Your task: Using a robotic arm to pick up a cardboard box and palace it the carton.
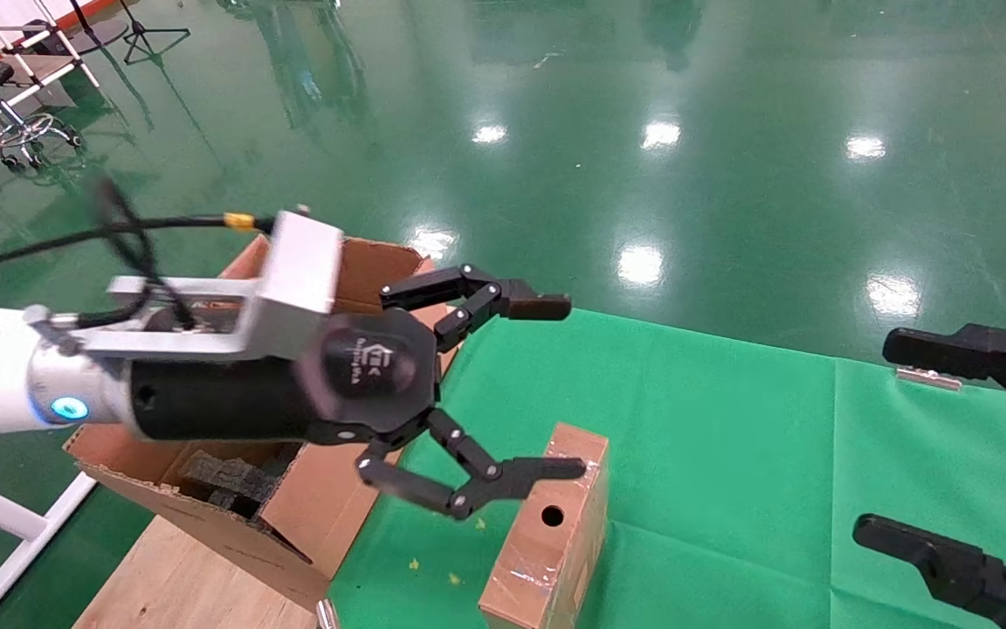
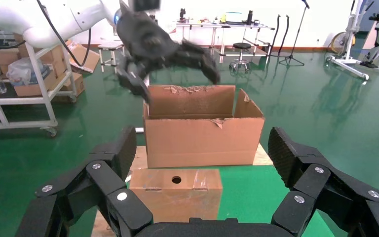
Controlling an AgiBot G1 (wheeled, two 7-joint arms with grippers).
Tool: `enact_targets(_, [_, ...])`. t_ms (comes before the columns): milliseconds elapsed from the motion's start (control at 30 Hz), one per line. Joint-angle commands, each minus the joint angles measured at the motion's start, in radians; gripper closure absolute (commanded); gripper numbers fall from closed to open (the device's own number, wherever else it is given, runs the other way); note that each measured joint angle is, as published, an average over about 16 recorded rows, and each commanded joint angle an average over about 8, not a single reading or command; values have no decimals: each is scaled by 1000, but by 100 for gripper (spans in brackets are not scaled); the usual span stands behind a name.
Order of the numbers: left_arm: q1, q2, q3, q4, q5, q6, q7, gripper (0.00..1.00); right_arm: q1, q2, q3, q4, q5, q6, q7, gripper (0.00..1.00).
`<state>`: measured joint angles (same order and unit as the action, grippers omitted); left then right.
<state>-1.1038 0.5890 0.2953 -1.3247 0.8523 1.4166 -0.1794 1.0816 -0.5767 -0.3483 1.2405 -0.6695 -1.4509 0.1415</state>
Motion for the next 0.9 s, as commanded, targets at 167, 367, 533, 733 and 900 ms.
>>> enact_targets(167, [-17,-6,16,-18,53,-30,-12,0,0,0,0,0,0,0,0,100])
enact_targets(367, [-33,-14,23,-10,94,-44,1,0,0,0,0,0,0,0,0,100])
enact_targets(533, [-85,-17,47,-17,196,-96,-48,0,0,0,0,0,0,0,0,100])
enact_targets(733, [-240,39,134,-30,375,-109,-218,0,0,0,0,0,0,0,0,100])
enact_targets(900, [-373,99,205,-26,477,-60,-398,0,0,0,0,0,0,0,0,100])
